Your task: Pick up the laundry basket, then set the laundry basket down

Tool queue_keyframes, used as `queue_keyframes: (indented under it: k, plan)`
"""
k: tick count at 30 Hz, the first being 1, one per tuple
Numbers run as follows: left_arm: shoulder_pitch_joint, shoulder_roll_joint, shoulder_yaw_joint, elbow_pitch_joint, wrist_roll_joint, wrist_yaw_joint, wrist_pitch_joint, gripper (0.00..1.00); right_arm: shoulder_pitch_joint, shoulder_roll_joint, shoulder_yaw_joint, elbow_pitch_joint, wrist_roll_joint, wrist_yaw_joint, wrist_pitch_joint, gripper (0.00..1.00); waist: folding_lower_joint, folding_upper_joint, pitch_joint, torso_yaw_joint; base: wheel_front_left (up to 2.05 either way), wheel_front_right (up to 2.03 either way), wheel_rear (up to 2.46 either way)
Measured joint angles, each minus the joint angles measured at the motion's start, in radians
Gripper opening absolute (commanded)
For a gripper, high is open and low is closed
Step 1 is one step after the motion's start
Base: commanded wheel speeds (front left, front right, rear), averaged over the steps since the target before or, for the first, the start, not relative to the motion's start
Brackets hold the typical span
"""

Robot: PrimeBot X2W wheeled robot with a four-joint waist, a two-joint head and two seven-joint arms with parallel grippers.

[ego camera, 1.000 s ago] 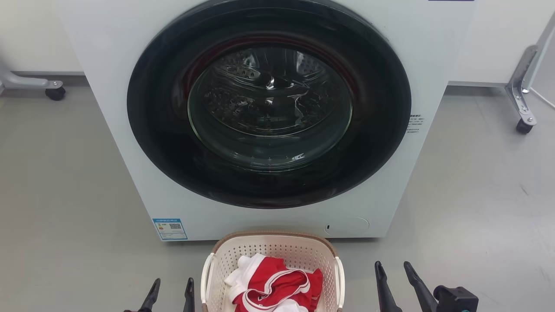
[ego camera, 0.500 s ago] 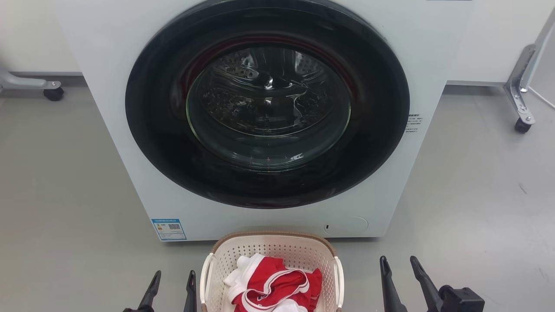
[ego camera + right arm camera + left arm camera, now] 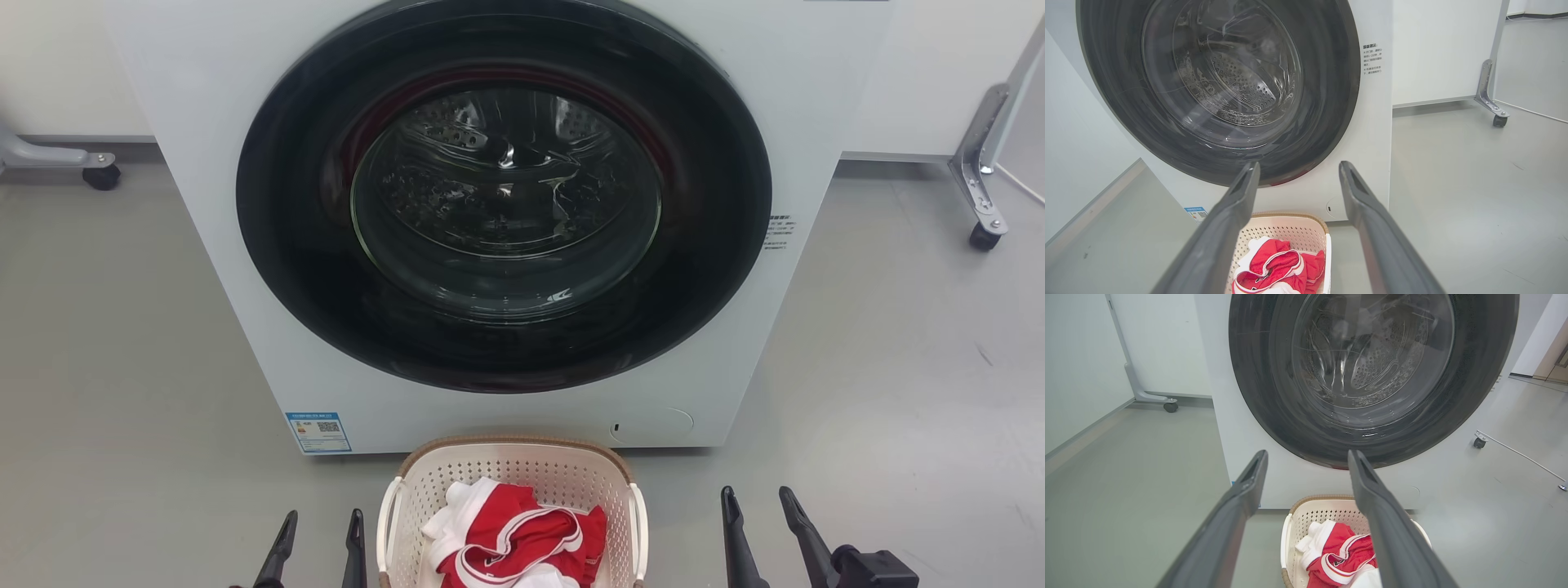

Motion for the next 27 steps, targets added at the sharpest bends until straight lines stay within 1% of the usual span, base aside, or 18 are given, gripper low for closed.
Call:
queue_keyframes:
  k: [10,11,16,20,24,27]
  plan:
    - [0.000,-0.005,0.006,-0.013,0.013,0.000,0.000,1.00,0.001,0.005,-0.013,-0.011,-0.023,0.000,0.000,1.00,0.0000,0.0000,0.003,0.001,0.00,0.00,0.00]
    - [0.000,-0.006,0.005,-0.010,0.015,0.000,0.000,0.00,0.002,0.005,-0.013,-0.006,-0.022,0.000,0.002,0.00,0.0000,0.0000,0.003,0.001,0.00,0.00,0.00]
    - [0.019,-0.014,-0.001,0.038,0.014,-0.001,0.002,0.00,0.029,0.005,-0.008,0.044,-0.022,0.000,0.003,0.00,0.0000,0.0000,0.003,0.001,0.00,0.00,0.00]
    - [0.020,-0.015,0.007,0.042,-0.007,-0.007,0.011,0.00,0.033,0.006,-0.019,0.044,-0.008,0.005,0.009,0.00,0.0000,0.0000,0.004,0.000,0.00,0.00,0.00]
    - [0.019,-0.017,0.025,0.046,-0.042,-0.013,0.026,0.00,0.033,0.006,-0.038,0.045,0.040,0.014,0.021,0.00,0.0000,0.0000,0.006,-0.003,0.00,0.00,0.00]
    - [0.016,-0.019,0.035,0.049,-0.092,-0.024,0.038,0.00,0.030,0.007,-0.052,0.045,0.085,0.023,0.033,0.00,0.0000,0.0000,0.007,-0.005,0.00,0.00,0.00]
